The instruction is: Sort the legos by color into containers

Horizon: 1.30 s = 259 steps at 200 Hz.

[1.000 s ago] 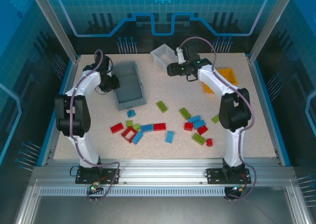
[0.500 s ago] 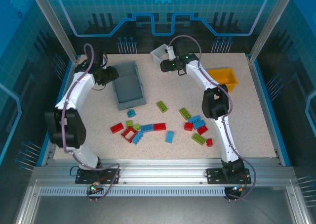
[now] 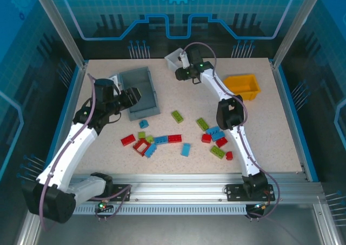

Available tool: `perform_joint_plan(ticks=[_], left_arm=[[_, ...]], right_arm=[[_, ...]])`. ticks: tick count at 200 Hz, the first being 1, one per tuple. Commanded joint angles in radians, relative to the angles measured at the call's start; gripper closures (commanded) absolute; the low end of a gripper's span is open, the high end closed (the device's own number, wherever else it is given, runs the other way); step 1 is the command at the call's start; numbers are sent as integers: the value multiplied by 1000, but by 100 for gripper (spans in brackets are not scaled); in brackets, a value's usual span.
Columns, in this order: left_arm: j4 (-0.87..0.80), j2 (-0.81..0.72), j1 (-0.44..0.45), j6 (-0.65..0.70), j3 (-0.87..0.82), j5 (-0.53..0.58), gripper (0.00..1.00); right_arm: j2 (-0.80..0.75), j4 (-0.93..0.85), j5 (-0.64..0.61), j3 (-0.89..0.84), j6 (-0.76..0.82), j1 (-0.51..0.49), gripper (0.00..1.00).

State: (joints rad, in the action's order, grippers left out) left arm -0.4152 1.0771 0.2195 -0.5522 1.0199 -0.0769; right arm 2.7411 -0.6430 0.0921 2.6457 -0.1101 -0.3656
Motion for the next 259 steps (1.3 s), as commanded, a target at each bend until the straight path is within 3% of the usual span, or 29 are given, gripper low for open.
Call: perform_joint_plan(ticks=[1, 56, 90, 128, 166, 195, 259], left_arm=[[42, -49, 43, -48, -30, -18, 50], [8, -75, 76, -58, -32, 2, 51], [-4, -83, 100, -67, -35, 30, 51], [27, -91, 146, -86, -73, 59, 52], [58, -108, 203, -116, -127, 97, 53], [66, -126, 247, -127, -152, 127, 53], [36, -152, 279, -125, -153, 148, 53]], right_arm=[[33, -5, 26, 55, -12, -6, 64], [-2, -23, -2, 12, -3, -28, 85], [-183, 22, -115, -216, -48, -66, 100], [-505, 123, -216, -640, -223, -136, 100], [-668, 129, -312, -868, -421, -234, 100], [-685, 129, -404, -928, -513, -298, 100], [-598, 137, -410, -895, -560, -318, 100]])
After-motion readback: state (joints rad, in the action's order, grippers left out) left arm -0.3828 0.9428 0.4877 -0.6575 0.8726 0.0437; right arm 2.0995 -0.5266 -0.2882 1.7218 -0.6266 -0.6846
